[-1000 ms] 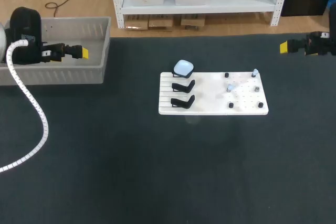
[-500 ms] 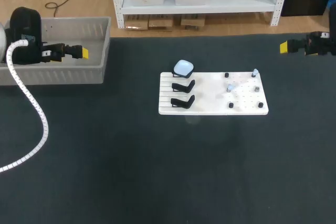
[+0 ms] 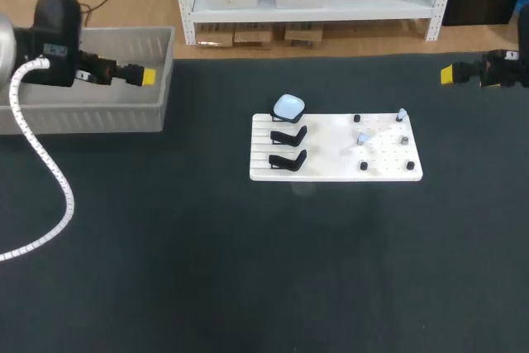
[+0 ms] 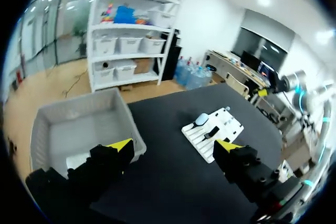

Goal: Pick up each earbud case from the left stands, insert the matching earbuds, close the lid, and place the case in the box.

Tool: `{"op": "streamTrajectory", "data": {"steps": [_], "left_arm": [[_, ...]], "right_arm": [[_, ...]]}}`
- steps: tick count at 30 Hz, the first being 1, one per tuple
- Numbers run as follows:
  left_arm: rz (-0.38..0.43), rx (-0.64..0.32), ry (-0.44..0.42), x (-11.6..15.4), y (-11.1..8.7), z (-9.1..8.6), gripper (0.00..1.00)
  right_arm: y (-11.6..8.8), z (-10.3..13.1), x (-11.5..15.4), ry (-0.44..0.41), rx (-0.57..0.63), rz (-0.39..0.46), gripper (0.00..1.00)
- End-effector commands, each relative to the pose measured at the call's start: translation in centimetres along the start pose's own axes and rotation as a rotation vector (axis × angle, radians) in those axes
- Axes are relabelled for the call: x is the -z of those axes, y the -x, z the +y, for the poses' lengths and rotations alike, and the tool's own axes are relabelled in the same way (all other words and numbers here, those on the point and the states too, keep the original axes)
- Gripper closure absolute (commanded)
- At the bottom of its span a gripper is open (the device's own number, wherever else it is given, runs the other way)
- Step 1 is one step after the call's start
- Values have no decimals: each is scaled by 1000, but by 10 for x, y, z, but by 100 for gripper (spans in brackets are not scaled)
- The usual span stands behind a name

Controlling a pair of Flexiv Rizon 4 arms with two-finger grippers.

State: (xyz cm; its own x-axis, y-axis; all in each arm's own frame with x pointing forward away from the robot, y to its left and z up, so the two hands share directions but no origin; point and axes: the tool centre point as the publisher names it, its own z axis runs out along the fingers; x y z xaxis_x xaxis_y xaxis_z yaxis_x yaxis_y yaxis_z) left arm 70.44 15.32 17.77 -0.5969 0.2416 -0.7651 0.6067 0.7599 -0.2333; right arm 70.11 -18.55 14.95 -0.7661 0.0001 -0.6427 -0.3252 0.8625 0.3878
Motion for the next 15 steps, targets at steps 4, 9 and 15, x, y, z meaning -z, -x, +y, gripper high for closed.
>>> {"op": "streamTrajectory", "data": {"steps": [4,9,15], "left_arm": [[24,-295,-319,-19,11,7,0],[62,-429,-393,-35,17,6,0],[102,-548,-488,-59,19,-2,0]], "right_arm": [[0,0,0,0,0,1,0],[0,0,0,0,0,1,0],[0,0,0,0,0,1,0]]}}
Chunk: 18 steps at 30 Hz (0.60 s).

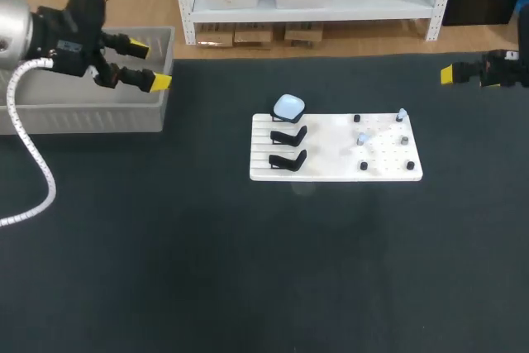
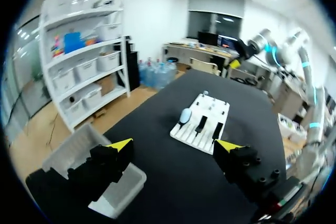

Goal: Pick up each earbud case from the left stands, insert the matching earbuds, close the lid, and place the case in the box.

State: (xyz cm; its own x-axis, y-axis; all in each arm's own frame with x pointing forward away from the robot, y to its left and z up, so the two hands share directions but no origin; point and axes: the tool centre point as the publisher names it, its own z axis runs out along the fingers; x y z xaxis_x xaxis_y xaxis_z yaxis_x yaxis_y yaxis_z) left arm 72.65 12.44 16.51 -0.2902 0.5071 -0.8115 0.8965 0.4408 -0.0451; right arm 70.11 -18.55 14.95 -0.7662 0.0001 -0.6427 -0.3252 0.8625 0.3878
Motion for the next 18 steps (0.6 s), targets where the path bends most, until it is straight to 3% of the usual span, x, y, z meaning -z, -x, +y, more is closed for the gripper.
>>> {"op": "streamTrajectory", "data": {"steps": [1,8,18], "left_arm": [[47,-141,-270,-23,6,11,0],[65,-232,-351,-58,8,5,0],[60,-241,-404,-96,4,-2,0]], "right_arm": [[0,0,0,0,0,0,0],[0,0,0,0,0,0,0],[0,0,0,0,0,0,0]]}}
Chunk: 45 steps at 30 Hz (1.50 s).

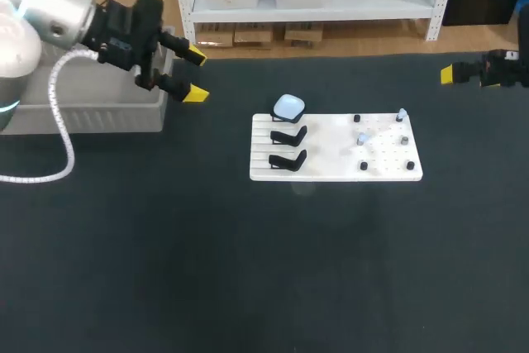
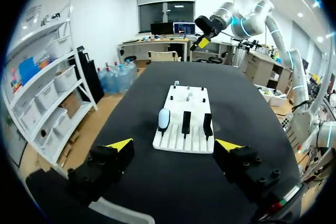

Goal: Pick up each earbud case from the left stands, insert the matching earbuds, close the lid, and place the case in the box.

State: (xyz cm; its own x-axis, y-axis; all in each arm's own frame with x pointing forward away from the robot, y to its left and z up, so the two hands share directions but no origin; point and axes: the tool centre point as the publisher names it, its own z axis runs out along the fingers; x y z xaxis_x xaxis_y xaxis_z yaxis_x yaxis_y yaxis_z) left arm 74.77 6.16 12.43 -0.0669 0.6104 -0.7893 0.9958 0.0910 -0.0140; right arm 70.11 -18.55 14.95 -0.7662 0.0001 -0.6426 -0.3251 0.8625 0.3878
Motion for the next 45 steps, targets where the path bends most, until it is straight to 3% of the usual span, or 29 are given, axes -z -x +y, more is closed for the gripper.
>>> {"op": "streamTrajectory", "data": {"steps": [1,14,20,26,35,45], "left_arm": [[-6,-5,-134,-21,-2,10,0],[-5,-77,-142,-66,-10,7,0],[18,-107,-100,-88,-12,15,0],[26,-107,-112,-102,-10,20,0],[-28,-49,-179,-119,-12,24,0],[-85,-46,-183,-133,-11,25,0]], "right_arm": [[0,0,0,0,0,0,0],[0,0,0,0,0,0,0],[0,0,0,0,0,0,0],[0,0,0,0,0,0,0],[0,0,0,0,0,0,0],[0,0,0,0,0,0,0]]}}
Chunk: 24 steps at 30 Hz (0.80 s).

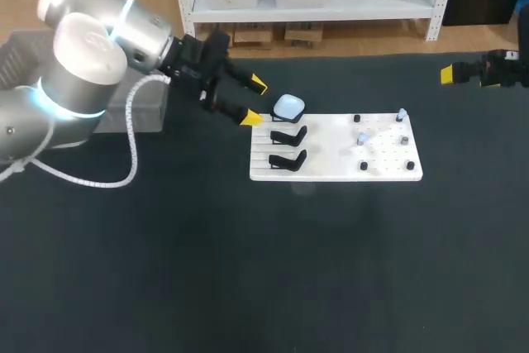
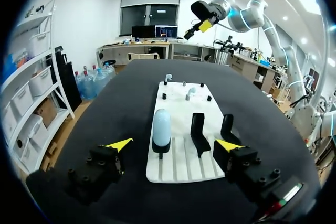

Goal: Pick up each earbud case from the left stands, insert the matching earbuds, close the lid, and place the case in the box.

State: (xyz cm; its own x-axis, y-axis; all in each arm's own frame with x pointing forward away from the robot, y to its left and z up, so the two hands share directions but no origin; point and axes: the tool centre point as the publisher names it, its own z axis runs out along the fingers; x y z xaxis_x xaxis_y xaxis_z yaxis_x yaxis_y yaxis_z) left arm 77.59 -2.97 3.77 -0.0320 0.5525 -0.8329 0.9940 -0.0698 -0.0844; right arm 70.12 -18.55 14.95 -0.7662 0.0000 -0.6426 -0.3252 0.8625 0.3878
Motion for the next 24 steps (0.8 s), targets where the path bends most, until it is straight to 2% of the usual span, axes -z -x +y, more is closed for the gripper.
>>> {"op": "streamTrajectory", "data": {"steps": [1,4,7,16,24], "left_arm": [[-16,-14,-11,-6,-1,5,0],[-29,-22,-10,-9,1,5,0],[-43,-23,-5,-14,1,8,4],[-61,-21,-2,-23,0,11,27],[-67,-32,2,-29,2,15,31]], "right_arm": [[0,0,0,0,0,0,0],[0,0,0,0,0,0,0],[0,0,0,0,0,0,0],[0,0,0,0,0,0,0],[0,0,0,0,0,0,0]]}}
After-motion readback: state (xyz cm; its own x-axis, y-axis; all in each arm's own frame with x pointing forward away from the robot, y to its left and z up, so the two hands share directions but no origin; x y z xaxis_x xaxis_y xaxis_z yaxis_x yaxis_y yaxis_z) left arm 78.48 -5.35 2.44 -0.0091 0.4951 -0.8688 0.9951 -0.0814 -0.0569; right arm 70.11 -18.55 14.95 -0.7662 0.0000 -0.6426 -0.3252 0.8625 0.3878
